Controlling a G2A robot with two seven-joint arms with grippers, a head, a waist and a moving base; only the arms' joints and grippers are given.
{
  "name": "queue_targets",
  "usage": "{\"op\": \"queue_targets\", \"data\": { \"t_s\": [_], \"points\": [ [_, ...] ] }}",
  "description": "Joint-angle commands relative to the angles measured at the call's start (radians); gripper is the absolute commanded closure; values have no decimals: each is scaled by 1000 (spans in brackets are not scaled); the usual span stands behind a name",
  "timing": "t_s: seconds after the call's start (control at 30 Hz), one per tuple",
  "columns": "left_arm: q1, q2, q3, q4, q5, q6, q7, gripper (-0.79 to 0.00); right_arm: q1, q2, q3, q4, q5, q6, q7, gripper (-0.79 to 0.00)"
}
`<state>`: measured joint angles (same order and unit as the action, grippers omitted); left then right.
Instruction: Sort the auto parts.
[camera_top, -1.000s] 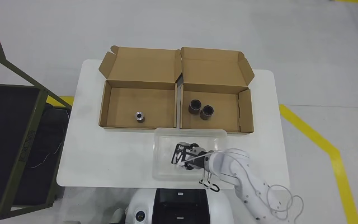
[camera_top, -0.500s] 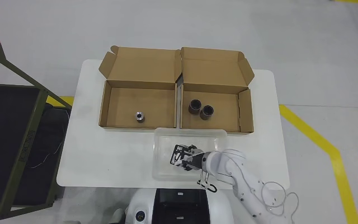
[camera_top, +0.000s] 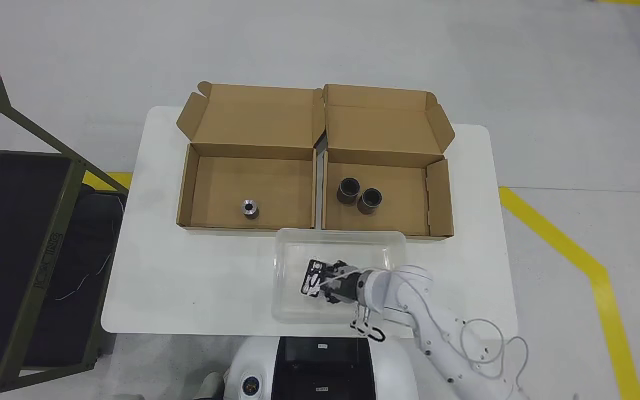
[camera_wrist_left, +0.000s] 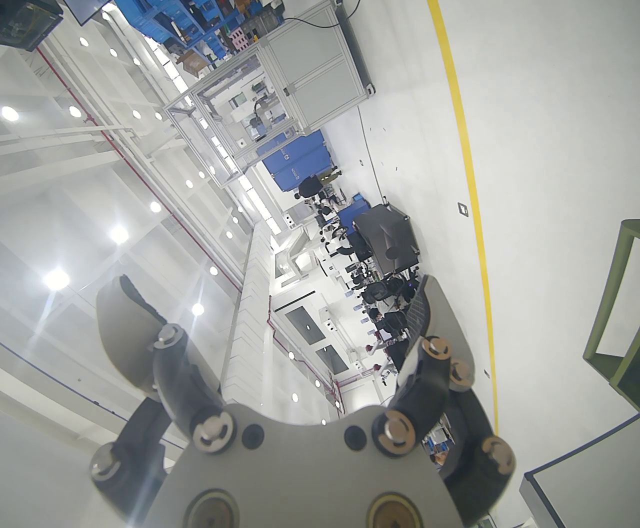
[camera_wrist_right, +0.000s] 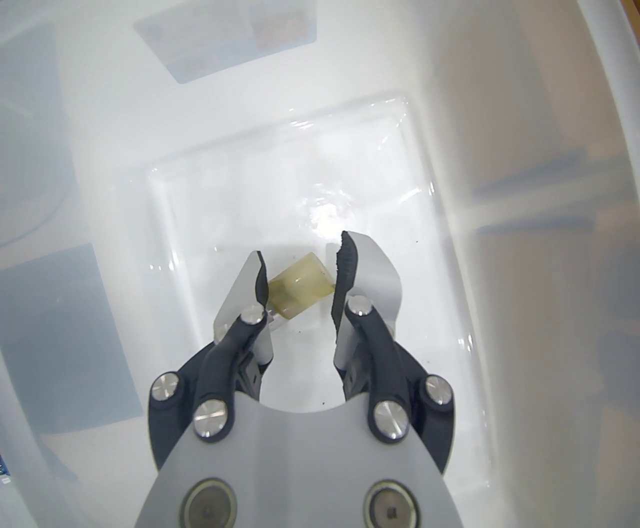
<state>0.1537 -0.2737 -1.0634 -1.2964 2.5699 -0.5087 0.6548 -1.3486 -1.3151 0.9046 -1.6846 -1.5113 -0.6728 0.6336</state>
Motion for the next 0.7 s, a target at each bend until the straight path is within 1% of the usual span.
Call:
{"op": "queue_targets", "data": {
  "t_s": [0.0,0.1,0.17,0.2,0.23,0.37,0.4,0.53,0.67],
  "points": [
    [0,0,0,0,0,0,0,-785,6,3,-3,-9,-12,-22,6,-37],
    [0,0,0,0,0,0,0,-785,21,8,-14,-21,-38,-67,10,0],
    [0,0,0,0,0,0,0,-785,34,9,-26,-28,-58,-92,3,-3],
    [0,0,0,0,0,0,0,-785,39,10,-31,-26,-65,-100,-3,-18],
    [0,0,0,0,0,0,0,-785,43,10,-34,-23,-70,-102,-7,-80],
    [0,0,0,0,0,0,0,-785,56,12,-46,-27,-81,-107,-27,-385],
    [0,0,0,0,0,0,0,-785,57,12,-47,-32,-81,-106,-29,-419],
    [0,0,0,0,0,0,0,-785,49,16,-46,-53,-79,-101,-19,-437],
    [0,0,0,0,0,0,0,-785,36,21,-42,-60,-72,-93,-6,-409]
  ]
}}
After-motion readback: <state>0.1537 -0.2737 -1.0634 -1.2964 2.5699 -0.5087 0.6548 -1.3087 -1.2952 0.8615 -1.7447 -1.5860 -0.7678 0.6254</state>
